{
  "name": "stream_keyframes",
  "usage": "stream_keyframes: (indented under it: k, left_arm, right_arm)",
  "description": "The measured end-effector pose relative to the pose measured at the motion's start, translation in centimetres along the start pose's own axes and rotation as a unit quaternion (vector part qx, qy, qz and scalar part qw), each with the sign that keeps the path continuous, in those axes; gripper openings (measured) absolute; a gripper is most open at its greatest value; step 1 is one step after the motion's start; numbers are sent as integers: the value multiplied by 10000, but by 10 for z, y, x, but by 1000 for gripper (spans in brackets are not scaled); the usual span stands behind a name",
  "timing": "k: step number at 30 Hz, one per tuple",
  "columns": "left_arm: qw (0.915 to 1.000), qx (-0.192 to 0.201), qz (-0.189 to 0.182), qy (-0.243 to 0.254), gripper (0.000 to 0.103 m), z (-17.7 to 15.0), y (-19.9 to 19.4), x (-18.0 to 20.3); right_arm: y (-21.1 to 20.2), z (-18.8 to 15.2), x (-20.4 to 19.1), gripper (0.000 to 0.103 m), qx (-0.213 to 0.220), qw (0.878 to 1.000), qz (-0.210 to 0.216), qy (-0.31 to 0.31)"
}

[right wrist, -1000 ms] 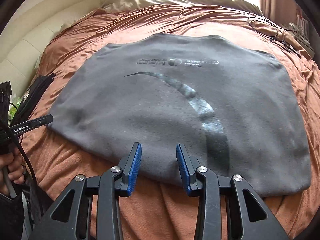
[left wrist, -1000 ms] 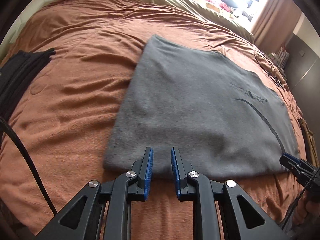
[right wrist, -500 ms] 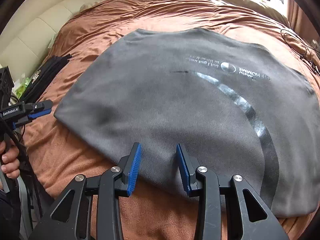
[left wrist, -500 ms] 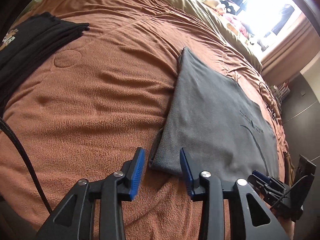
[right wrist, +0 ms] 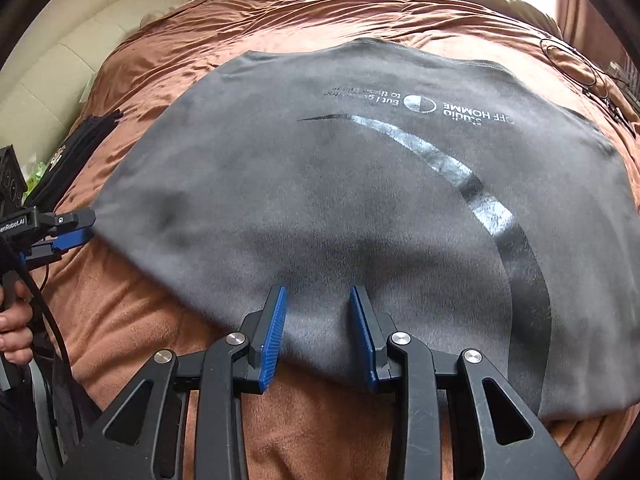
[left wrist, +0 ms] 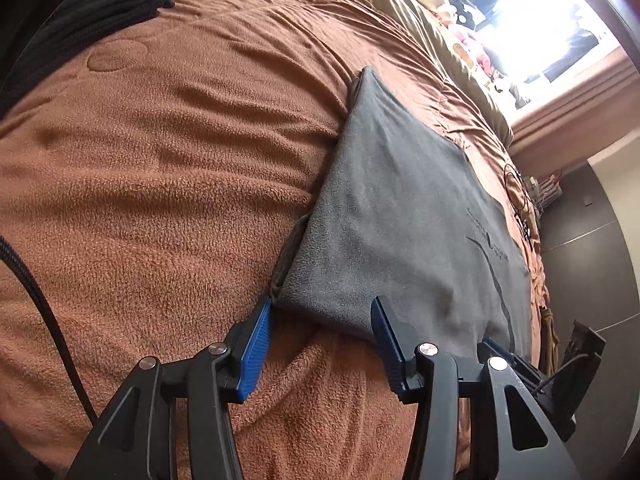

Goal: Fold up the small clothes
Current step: 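Close both grippers on the shirt's edge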

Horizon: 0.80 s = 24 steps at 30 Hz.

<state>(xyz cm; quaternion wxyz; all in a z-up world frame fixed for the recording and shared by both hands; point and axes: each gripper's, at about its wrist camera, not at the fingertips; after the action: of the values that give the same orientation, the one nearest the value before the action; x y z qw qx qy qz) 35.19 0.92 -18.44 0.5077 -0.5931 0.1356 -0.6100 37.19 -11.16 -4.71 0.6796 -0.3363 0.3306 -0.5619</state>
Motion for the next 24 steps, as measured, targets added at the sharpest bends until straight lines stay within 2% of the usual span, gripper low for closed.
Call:
stream_keyframes:
  k: [6,9,11,13,15,18,24]
  left_arm:
    - [9995,173,-100,-230,51,0,8,-7]
    - [9988,299,-125,-363,51,3,8,-8]
    - [9984,365,-85,-420,51,5,8,-7]
    - [9980,445,-24,-458,46,7,8,-6]
    - [9974,504,16,-521,34,8,7,-9]
    - [9964,565,24,-638,23,7,4,-16]
    - [9961,635,135,-601,16,3,1,-16]
  right_arm:
    - [-6,-3,6,30,-79,9998,158,-20]
    - [-13,3,15,17,-41,9996,267,85]
    - [-16,6,21,14,28,9995,270,155]
    - [-18,12,25,13,83,9998,130,112]
    - [-17,18,31,13,73,9999,70,137]
    - [-9,27,42,13,59,9996,-25,271]
    - [7,49,58,13,54,9984,-68,556]
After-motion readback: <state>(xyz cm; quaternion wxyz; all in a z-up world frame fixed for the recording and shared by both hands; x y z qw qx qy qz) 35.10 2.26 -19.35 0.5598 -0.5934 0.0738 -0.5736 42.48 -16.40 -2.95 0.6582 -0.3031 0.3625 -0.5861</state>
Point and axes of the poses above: each gripper's, at about its wrist camera, not at the fingertips, and y roughly the way its jaws point, x to its right, z to its top, and after that the axes turned 6 degrees about -y, right-handed
